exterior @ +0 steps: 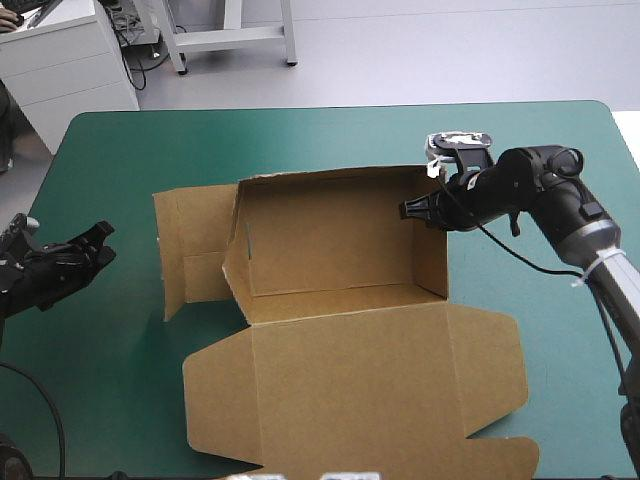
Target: Fold the box
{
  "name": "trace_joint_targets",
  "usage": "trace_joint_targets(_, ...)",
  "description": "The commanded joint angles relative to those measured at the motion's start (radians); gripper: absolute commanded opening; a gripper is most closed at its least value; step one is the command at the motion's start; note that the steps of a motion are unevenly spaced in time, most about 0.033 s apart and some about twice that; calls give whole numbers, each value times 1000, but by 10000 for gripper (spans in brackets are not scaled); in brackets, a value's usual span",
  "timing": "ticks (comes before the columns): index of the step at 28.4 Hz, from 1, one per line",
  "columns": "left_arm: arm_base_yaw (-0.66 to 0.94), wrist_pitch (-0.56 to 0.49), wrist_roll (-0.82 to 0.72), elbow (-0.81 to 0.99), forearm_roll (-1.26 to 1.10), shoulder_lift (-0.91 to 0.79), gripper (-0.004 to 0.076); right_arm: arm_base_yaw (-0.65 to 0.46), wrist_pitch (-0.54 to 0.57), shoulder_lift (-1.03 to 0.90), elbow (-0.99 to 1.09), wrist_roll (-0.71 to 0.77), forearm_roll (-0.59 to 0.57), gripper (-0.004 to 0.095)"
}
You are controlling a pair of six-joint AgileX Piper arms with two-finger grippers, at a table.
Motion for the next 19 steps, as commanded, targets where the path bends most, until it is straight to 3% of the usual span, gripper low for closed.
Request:
trace_joint_targets(1, 1, -9, 4, -23, -71, -30, -9, -9, 153, -36, -104, 71, 11, -15)
trace_joint_targets(3, 1, -6, 4, -23, -78, -30, -9, -9, 235, -36, -108, 78, 11, -15)
trace_joint_targets(8, -8, 10, 4, -21, -78, -30, -9, -7, 233, -36, -48, 106, 18, -16)
trace_joint_targets(11, -37, 7, 4, -21, -72, -30, -9, -7, 231, -36, 23, 118, -44, -15)
trace_joint_targets(15, -51, 7, 5, -21, -64, -30, -9, -7, 186, -35, 55, 147, -121, -16)
trace_joint_targets(19, -51, 12, 5, -21, -73, -30, -9, -9, 68, -10, 47, 143, -127, -16)
